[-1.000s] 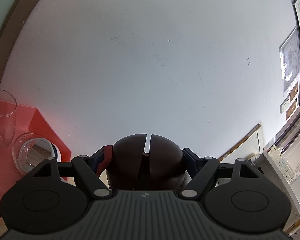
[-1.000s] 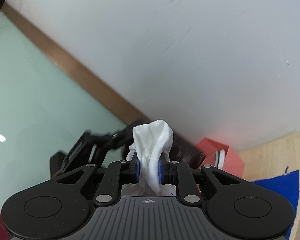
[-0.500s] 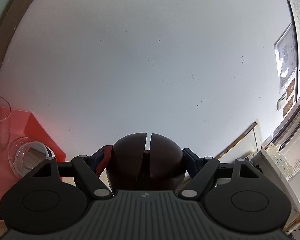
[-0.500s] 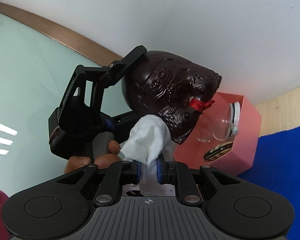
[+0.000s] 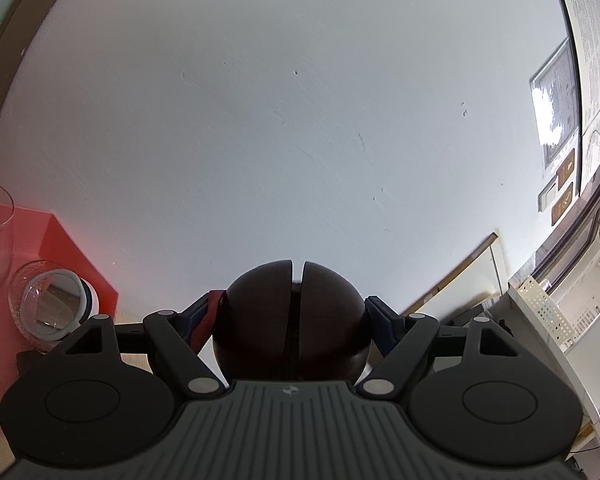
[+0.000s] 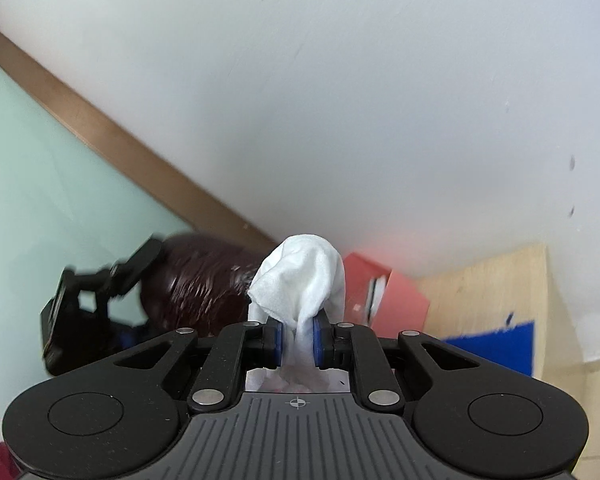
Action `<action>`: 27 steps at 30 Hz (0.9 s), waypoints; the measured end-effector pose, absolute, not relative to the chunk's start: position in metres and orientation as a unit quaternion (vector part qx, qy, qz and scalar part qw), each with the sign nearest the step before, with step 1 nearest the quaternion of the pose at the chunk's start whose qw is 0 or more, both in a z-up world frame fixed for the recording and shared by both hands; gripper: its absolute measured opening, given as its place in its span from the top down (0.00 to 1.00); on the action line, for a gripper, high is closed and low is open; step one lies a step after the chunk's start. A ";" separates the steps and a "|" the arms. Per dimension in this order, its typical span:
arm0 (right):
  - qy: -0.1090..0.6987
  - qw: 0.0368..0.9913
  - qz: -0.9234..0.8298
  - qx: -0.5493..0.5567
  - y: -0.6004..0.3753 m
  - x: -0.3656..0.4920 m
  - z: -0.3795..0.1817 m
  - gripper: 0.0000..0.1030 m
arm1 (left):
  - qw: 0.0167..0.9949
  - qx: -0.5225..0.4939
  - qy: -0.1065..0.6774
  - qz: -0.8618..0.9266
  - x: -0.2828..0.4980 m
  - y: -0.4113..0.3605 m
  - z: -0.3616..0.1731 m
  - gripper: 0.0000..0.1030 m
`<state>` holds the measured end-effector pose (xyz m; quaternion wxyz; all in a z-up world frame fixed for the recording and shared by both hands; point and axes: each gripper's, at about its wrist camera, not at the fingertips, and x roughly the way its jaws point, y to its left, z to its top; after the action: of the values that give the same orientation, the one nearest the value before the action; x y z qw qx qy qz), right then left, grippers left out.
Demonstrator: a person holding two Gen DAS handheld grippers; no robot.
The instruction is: Clean container
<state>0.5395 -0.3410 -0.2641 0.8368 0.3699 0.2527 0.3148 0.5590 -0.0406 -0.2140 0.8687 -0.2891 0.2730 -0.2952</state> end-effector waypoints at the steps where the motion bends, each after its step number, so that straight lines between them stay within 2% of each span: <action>1: 0.245 0.839 0.316 0.369 -0.342 0.541 -0.261 0.84 | 0.869 -0.289 0.274 -0.293 0.559 -0.040 -0.214 0.20; 8: 0.229 0.833 0.353 0.360 -0.321 0.540 -0.249 0.84 | 0.871 -0.289 0.270 -0.292 0.560 -0.038 -0.211 0.20; 24: 0.325 0.813 0.303 0.376 -0.308 0.552 -0.329 0.84 | 0.862 -0.305 0.271 -0.301 0.560 -0.034 -0.209 0.20; 27: 0.320 0.804 0.317 0.388 -0.302 0.546 -0.326 0.84 | 0.860 -0.306 0.277 -0.300 0.562 -0.033 -0.211 0.20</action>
<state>0.5465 -0.3018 -0.3262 0.8039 0.3878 0.3204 0.3173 0.5617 -0.0333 -0.2109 0.8601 -0.3059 0.2767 -0.3003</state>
